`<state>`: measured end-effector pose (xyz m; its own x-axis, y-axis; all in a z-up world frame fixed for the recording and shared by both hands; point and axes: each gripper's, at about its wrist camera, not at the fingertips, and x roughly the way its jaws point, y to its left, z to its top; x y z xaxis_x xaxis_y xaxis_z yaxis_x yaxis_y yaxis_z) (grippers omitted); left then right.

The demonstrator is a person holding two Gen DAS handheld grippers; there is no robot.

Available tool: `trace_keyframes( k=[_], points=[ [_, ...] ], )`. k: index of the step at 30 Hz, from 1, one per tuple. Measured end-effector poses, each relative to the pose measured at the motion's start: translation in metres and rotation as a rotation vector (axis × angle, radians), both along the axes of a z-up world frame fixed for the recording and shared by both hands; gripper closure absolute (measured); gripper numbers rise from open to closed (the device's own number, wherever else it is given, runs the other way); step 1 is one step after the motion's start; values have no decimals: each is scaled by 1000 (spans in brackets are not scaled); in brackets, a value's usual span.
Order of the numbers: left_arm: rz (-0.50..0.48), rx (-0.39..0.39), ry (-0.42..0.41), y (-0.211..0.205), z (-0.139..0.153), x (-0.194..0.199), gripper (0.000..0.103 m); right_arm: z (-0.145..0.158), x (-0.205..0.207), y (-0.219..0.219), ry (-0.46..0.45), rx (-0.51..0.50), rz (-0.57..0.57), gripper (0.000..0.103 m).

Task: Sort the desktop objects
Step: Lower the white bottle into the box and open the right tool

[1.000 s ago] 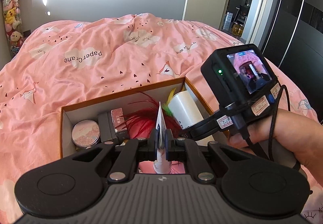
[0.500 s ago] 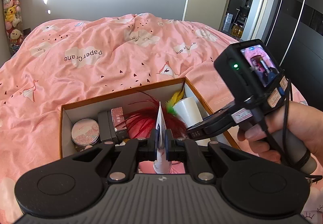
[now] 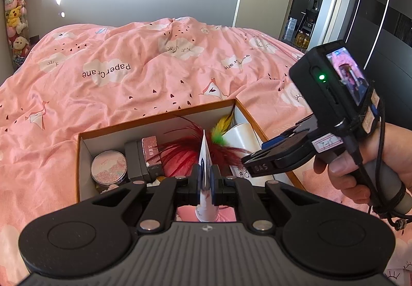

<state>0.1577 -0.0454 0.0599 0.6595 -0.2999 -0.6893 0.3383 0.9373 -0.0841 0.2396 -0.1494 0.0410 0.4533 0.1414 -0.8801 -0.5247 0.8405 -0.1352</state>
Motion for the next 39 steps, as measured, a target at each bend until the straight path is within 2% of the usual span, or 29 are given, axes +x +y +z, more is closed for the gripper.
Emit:
trace_keyframes(
  k=[10, 17, 19, 21, 26, 30, 33, 35, 39],
  points=[
    [6, -2, -2, -1, 0, -2, 95, 10, -4, -7, -29, 8, 30, 81],
    [11, -8, 4, -1, 1, -2, 95, -8, -9, 0, -41, -84, 118, 81],
    [13, -13, 8, -1, 1, -3, 95, -15, -9, 4, -79, -129, 150, 86],
    [14, -14, 11, -1, 1, -2, 95, -21, -10, 9, -116, -164, 189, 87],
    [15, -18, 11, -1, 1, -2, 95, -36, -2, 19, -115, -237, 226, 93],
    [2, -35, 9, -1, 2, -1, 95, -29, 4, 13, -86, -167, 192, 92],
    [-7, -47, 8, -3, 2, 2, 96, -19, -2, 7, -114, -131, 174, 92],
    [-9, -59, 10, -5, 1, 4, 96, -14, -6, 0, -121, -98, 159, 86],
    [-23, -82, 17, -12, -1, 8, 96, 1, -14, -20, -106, 27, 109, 84]
  ],
)
